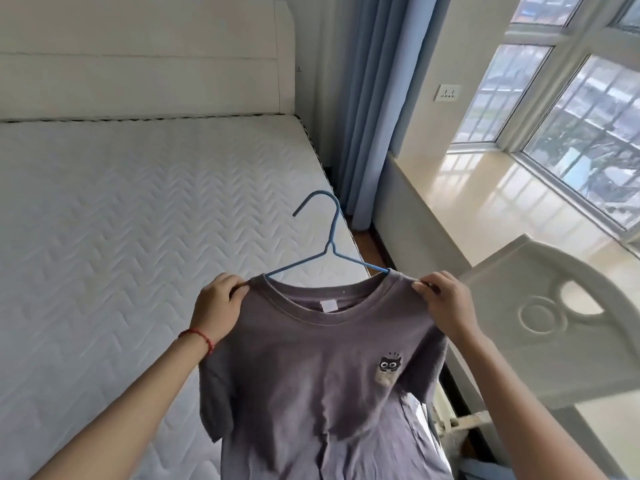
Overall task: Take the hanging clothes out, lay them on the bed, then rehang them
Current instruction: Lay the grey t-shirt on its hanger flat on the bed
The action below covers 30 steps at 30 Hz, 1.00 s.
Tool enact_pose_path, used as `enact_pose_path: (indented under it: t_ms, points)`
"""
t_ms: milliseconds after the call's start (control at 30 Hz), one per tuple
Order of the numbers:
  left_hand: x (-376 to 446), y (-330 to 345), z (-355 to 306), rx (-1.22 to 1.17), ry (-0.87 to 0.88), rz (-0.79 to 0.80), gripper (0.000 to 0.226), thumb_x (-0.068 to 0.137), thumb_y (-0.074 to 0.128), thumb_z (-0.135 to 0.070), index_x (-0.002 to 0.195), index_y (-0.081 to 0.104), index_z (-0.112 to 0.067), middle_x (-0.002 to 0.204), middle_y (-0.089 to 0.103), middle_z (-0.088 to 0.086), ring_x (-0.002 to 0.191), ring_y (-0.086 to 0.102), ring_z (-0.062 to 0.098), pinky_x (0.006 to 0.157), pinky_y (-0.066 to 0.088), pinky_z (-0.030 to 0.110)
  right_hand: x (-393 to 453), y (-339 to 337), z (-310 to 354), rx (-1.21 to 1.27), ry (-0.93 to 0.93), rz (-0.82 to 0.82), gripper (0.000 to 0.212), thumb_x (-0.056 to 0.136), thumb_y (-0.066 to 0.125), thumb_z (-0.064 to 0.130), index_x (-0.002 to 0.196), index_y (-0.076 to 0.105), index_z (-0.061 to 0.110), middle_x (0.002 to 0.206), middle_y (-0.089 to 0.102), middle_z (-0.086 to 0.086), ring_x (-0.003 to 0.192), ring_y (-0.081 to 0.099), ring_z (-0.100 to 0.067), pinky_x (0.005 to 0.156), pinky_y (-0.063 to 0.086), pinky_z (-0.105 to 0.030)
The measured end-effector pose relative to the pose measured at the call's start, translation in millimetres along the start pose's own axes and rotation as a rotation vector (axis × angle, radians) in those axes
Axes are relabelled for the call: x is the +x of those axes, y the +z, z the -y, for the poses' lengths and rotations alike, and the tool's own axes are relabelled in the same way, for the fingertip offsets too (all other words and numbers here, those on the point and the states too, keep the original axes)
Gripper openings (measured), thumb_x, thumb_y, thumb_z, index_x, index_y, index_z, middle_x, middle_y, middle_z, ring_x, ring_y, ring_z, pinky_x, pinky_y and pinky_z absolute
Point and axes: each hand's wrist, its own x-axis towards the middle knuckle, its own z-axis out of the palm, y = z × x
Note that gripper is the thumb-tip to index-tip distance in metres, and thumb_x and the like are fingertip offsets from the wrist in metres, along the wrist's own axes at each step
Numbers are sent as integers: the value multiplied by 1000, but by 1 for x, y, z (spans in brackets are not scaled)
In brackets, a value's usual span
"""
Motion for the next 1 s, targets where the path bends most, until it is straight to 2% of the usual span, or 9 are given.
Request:
enact_pose_path:
  t_ms: [133, 200, 333, 433, 500, 600, 767, 933, 1000]
  points:
    - [56, 34, 27, 33, -64, -11, 15, 86, 57, -6, 91, 66, 4, 95, 65, 22, 91, 60, 37, 78, 42, 34, 54, 52, -5, -1, 44, 37, 15, 85, 63, 23, 88, 69, 10, 89, 64, -11, 87, 59, -33, 76, 44, -34]
    - [82, 59, 42, 148, -99, -22, 24, 87, 56, -12, 107, 63, 0, 111, 60, 22, 106, 54, 39, 88, 40, 40, 82, 84, -13, -66, 91, 74, 24, 89, 56, 27, 105, 66, 12, 105, 61, -13, 102, 55, -33, 87, 41, -37]
    - [88, 121, 75, 350, -192, 94, 60, 86, 58, -28, 138, 36, -10, 147, 30, 17, 136, 28, 34, 109, 24, 47, 89, 145, -51, -201, 319, 308, 52, 93, 47, 34, 140, 36, 15, 143, 38, -14, 131, 36, -33, 106, 30, -42]
    - [48, 162, 101, 356, -109, 259, 63, 81, 65, -26, 136, 42, -7, 146, 34, 21, 134, 34, 39, 108, 28, 50, 48, 165, -88, -88, 440, 385, 56, 92, 50, 35, 140, 35, 12, 144, 38, -15, 129, 41, -32, 105, 32, -40]
    - [16, 186, 121, 360, -73, 384, 60, 73, 70, -27, 126, 52, -5, 136, 48, 24, 122, 49, 45, 96, 42, 57, 16, 171, -113, -74, 479, 438, 52, 92, 51, 33, 138, 39, 11, 143, 41, -14, 129, 42, -30, 105, 33, -38]
    - [-31, 217, 134, 339, -138, 527, 55, 74, 48, -43, 117, 56, -9, 122, 61, 21, 107, 61, 41, 75, 54, 53, -24, 181, -148, -40, 534, 473, 46, 93, 51, 29, 134, 45, 10, 140, 47, -12, 128, 44, -27, 103, 35, -36]
    - [-83, 263, 136, 379, -144, 587, 64, 91, 2, -57, 123, 45, -21, 127, 60, 10, 120, 47, 25, 77, 55, 45, -49, 209, -191, 65, 621, 445, 41, 94, 50, 24, 131, 48, 6, 135, 52, -14, 124, 49, -27, 103, 38, -38]
    - [-113, 301, 144, 474, -168, 683, 66, 91, -1, -57, 127, 42, -24, 134, 54, 4, 124, 35, 20, 84, 51, 51, -46, 242, -231, 58, 696, 365, 43, 94, 49, 23, 131, 46, 1, 135, 50, -16, 125, 47, -28, 100, 37, -36]
    - [-125, 313, 150, 531, -142, 698, 66, 90, -3, -57, 131, 40, -26, 147, 36, 1, 133, 27, 21, 90, 48, 51, -43, 252, -247, 95, 779, 340, 47, 93, 50, 24, 132, 43, 0, 138, 48, -18, 127, 44, -31, 101, 35, -36]
